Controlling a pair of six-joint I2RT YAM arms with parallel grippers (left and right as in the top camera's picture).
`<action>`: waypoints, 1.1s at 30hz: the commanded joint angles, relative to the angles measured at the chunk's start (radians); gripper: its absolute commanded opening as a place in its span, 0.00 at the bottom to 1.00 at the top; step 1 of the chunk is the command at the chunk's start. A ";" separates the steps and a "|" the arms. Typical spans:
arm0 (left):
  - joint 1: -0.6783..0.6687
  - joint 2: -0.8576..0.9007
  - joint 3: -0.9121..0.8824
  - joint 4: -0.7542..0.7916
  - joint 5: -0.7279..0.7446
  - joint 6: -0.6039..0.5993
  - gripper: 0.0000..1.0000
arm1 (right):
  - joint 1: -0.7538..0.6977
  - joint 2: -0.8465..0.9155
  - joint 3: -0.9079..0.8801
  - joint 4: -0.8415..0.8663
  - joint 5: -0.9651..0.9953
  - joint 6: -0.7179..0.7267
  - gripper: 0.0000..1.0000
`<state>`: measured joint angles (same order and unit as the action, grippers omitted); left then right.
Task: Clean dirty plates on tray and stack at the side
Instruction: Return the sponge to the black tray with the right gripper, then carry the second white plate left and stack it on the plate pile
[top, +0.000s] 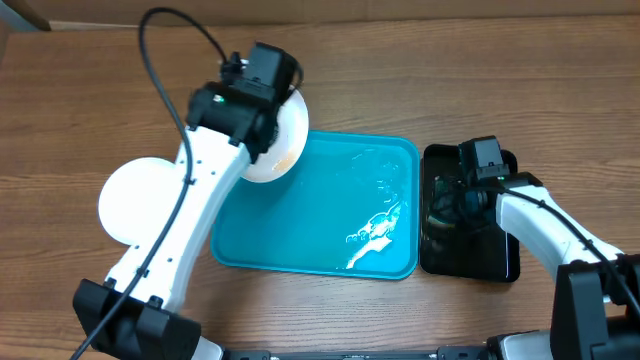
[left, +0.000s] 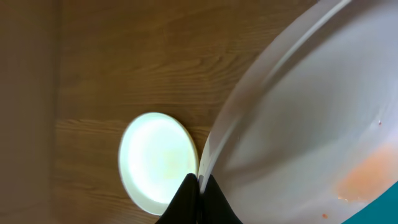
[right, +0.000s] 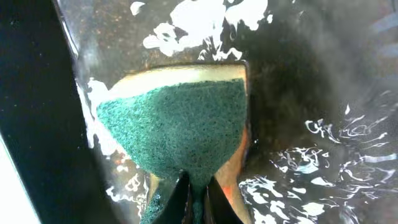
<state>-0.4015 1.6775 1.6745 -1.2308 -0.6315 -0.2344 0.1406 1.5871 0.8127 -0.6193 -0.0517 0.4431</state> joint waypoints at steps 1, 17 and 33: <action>-0.055 -0.003 0.016 0.001 -0.185 -0.024 0.04 | 0.001 -0.001 -0.050 -0.018 -0.048 0.127 0.04; -0.118 -0.003 0.016 -0.035 -0.214 -0.021 0.04 | -0.033 -0.044 0.271 -0.282 -0.050 0.055 0.04; -0.118 -0.003 0.016 -0.040 -0.205 -0.021 0.04 | -0.035 -0.021 -0.073 0.019 -0.017 0.055 0.05</action>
<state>-0.5156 1.6775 1.6745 -1.2713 -0.8127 -0.2344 0.1112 1.5604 0.7818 -0.6369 -0.0792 0.4976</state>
